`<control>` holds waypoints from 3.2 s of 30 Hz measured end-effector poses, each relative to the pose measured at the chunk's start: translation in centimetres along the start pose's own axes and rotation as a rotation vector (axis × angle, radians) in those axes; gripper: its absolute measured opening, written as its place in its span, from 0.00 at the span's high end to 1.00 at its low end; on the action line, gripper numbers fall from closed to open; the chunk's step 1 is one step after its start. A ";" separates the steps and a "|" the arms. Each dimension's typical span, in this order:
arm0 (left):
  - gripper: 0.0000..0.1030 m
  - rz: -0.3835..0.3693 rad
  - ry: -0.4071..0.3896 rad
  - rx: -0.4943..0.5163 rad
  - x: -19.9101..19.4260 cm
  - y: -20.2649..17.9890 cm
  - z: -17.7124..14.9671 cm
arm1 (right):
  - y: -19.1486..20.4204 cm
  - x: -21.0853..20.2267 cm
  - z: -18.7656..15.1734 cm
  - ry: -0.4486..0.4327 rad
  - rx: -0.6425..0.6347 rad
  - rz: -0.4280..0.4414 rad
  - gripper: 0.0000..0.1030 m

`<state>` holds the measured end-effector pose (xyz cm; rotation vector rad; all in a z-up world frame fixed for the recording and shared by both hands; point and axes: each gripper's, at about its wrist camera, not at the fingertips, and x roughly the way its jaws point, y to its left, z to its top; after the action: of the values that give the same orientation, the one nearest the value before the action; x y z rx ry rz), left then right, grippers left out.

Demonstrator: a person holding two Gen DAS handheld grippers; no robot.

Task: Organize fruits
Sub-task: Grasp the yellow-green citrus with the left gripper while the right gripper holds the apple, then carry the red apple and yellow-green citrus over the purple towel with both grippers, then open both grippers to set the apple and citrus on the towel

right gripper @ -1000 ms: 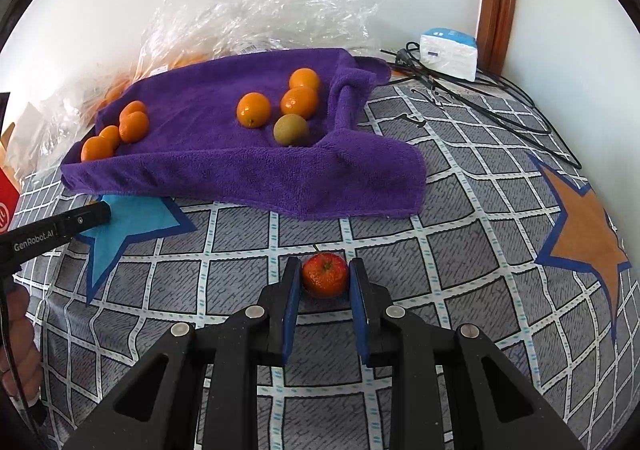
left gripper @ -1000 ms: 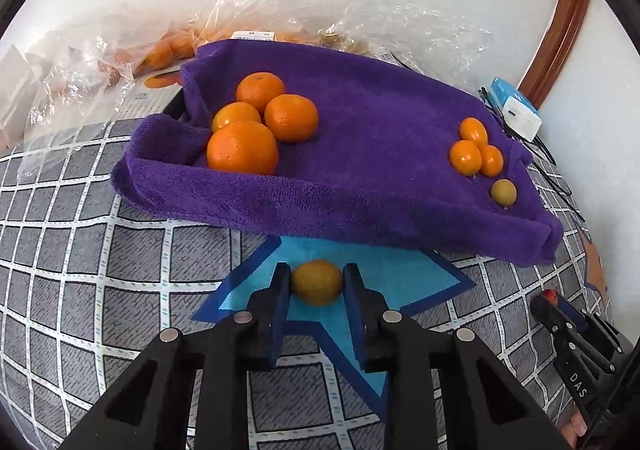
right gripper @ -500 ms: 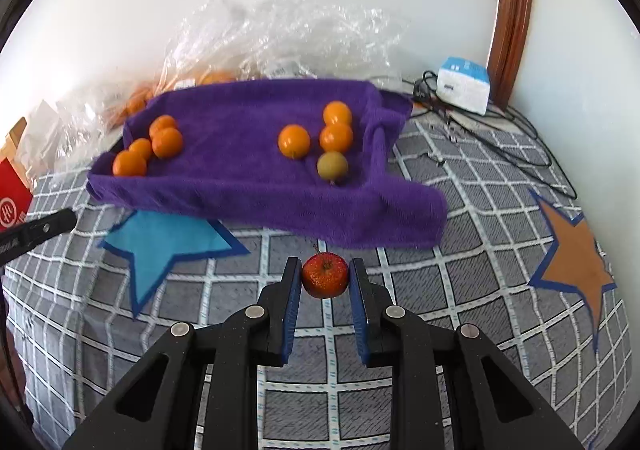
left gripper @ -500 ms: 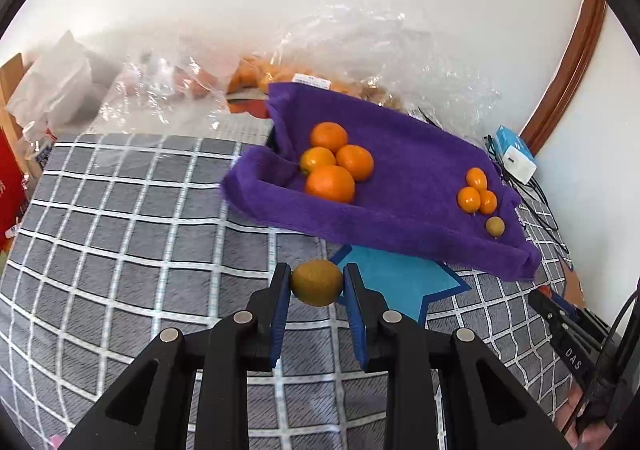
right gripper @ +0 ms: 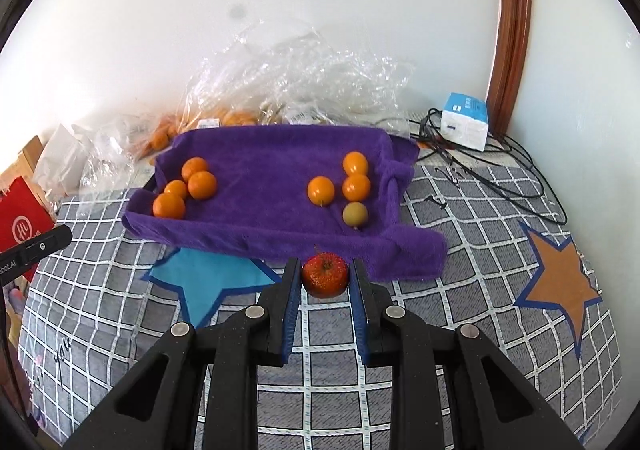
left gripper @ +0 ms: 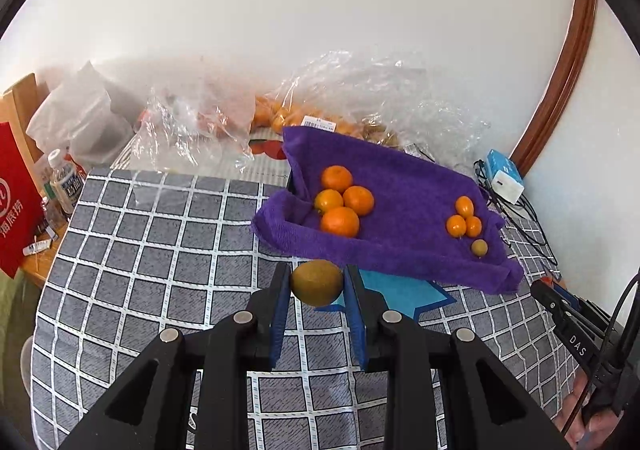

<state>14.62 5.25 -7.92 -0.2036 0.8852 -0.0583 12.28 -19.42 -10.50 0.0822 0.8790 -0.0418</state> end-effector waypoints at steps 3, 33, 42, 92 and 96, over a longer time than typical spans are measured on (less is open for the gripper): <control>0.75 -0.001 -0.012 0.001 -0.5 -0.2 0.4 | 0.2 -0.5 0.5 -0.013 -0.008 0.000 0.77; 0.75 -0.013 -0.050 0.056 0.7 -3.2 4.9 | -0.6 -0.4 5.7 -0.089 0.005 0.004 0.77; 0.75 -0.016 -0.041 0.032 2.6 -2.3 6.5 | -1.0 1.0 7.1 -0.093 0.001 -0.005 0.77; 0.75 -0.023 0.122 -0.007 22.7 -1.9 12.3 | -0.5 18.9 9.1 0.127 -0.121 0.034 0.59; 0.75 -0.002 0.151 -0.009 23.9 -2.0 12.1 | -1.0 18.4 9.0 0.117 -0.116 0.025 0.57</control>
<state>39.19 1.94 -18.25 -0.2104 1.0355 -0.0718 30.81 -21.24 -18.98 -0.0134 0.9955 0.0379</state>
